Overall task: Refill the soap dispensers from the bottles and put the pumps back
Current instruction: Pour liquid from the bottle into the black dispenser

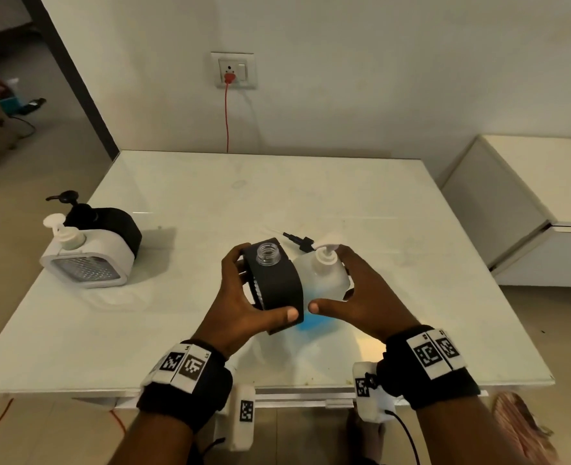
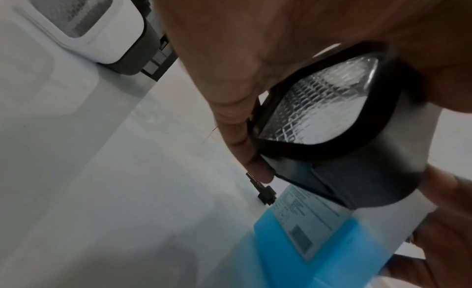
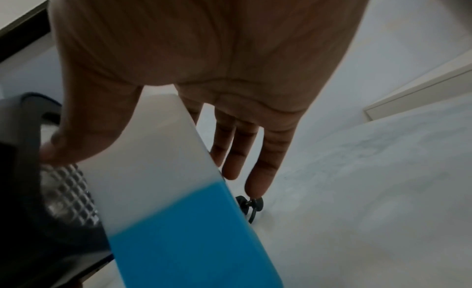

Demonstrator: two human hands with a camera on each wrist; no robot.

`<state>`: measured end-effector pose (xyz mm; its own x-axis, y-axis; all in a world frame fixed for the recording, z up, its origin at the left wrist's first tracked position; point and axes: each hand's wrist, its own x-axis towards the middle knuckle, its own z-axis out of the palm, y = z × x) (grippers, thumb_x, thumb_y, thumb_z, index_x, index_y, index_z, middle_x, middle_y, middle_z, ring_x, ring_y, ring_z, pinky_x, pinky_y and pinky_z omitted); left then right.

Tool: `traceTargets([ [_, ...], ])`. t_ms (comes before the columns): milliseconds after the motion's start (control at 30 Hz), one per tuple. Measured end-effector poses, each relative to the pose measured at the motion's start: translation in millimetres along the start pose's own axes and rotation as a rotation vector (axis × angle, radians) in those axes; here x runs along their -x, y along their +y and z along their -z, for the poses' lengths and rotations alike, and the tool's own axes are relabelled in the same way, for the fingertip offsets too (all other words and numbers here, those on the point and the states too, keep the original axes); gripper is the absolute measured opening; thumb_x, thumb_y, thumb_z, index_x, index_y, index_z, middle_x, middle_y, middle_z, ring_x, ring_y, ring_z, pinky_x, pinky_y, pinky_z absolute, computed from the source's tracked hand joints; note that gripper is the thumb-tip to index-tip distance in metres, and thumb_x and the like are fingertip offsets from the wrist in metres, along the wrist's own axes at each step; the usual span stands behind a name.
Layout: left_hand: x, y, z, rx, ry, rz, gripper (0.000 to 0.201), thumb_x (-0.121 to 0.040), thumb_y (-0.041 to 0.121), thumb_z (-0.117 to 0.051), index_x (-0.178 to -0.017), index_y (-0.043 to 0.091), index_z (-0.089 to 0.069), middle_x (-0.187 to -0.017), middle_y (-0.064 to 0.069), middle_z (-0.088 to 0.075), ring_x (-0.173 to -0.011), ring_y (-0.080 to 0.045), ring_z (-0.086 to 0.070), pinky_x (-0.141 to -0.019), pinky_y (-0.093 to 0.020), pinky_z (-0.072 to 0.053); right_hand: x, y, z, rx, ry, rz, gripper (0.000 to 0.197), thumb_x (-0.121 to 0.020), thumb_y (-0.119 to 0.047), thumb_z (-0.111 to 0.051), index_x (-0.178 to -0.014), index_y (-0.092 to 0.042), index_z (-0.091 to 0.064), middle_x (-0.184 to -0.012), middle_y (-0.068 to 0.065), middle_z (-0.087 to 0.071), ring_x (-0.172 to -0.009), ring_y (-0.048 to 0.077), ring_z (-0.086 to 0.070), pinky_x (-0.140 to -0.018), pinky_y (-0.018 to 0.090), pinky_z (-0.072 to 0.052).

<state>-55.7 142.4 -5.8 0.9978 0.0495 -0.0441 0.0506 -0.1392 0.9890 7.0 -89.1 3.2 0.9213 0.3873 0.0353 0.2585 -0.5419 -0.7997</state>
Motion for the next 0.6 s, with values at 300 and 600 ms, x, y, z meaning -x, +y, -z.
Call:
traceTargets([
  [300, 2, 10, -4, 0.074, -0.054, -0.020, 0.104, -0.068, -0.001, -0.094, -0.142, 0.034, -0.030, -0.137, 0.022, -0.040, -0.104, 0.031, -0.051, -0.080, -0.003, -0.048, 5, -18, 13, -0.148, -0.004, 0.084, 0.093, -0.074, -0.021, -0.090, -0.141, -0.054, -0.035, -0.137, -0.050, -0.040, -0.129, -0.019, -0.040, -0.097, 0.003, -0.038],
  [600, 4, 4, -12, 0.080, -0.137, -0.015, 0.139, -0.032, 0.087, -0.087, -0.149, 0.045, -0.025, -0.160, 0.008, -0.032, -0.141, -0.003, -0.041, -0.088, -0.007, -0.049, 6, -26, 11, -0.192, -0.075, 0.073, 0.083, -0.072, -0.019, -0.090, -0.135, -0.048, -0.045, -0.136, -0.037, -0.052, -0.128, -0.008, -0.049, -0.107, 0.026, -0.046],
])
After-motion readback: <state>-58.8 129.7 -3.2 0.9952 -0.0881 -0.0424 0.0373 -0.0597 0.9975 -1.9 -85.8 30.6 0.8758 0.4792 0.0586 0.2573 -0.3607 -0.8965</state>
